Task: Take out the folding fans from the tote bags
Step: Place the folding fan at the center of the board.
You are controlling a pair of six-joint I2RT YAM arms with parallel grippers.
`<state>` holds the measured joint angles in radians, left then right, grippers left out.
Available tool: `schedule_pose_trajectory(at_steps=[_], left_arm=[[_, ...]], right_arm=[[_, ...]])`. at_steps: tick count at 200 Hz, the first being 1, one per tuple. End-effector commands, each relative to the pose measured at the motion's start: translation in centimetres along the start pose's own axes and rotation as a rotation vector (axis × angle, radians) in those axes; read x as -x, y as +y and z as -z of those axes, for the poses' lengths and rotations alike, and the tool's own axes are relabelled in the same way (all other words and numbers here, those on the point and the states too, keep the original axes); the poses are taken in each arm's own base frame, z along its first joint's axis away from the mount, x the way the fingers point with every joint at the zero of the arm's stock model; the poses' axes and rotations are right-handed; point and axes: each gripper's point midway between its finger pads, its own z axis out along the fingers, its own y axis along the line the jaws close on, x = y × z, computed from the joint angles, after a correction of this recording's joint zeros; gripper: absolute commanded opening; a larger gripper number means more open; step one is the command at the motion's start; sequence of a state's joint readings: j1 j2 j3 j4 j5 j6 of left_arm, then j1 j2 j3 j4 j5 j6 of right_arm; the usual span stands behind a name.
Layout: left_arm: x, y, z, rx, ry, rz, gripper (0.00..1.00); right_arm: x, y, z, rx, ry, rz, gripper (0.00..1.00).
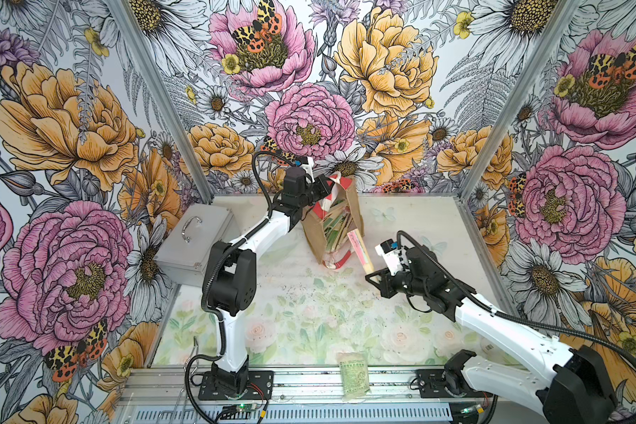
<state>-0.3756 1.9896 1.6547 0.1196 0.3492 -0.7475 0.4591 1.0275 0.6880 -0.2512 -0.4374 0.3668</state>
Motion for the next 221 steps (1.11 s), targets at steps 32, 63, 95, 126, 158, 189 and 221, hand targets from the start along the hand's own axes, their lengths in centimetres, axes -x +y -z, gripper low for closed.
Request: schedule_pose_trajectory(at_steps=[32,63,95,126,158,189,221], left_arm=[[1.5,-2.9,2.2,-0.085,-0.025,-0.029,0.0],[1.3,-4.2,2.4,-0.132,0.0,-0.045,0.0],[0.9,-5.0,2.3,-0.178,0.04,-0.057,0.0],[0.1,-5.2,2.0,-0.215,0.089,-0.054,0.0],[-0.6,-5.4,1.8,-0.239,0.12,-0.05,0.0],[-0.5,-5.8,2.3,-0.243,0.117,-0.058,0.0],[-0.6,-6.1,2.7,-0.251,0.125,-0.069,0.0]], right_arm=[[6.0,-6.5,5.5,-0.136,-0.221,-0.213,0.0],[8.4,-13.0,5.2,-0.298,-0.234,-0.371,0.0],[9.6,-21.1,5.3,-0.517,-0.172,-0.47,0.0],[10.1,-27.3,4.4,-0.65,-0.079,-0.502,0.0],[9.3,-33.0,2.8,-0.72,0.013,-0.57,0.0],[6.9,-36.9,1.3,-0.771,0.117,-0.625,0.02],[4.1,-39.4,0.6,-0.78,0.162,-0.71,0.13]])
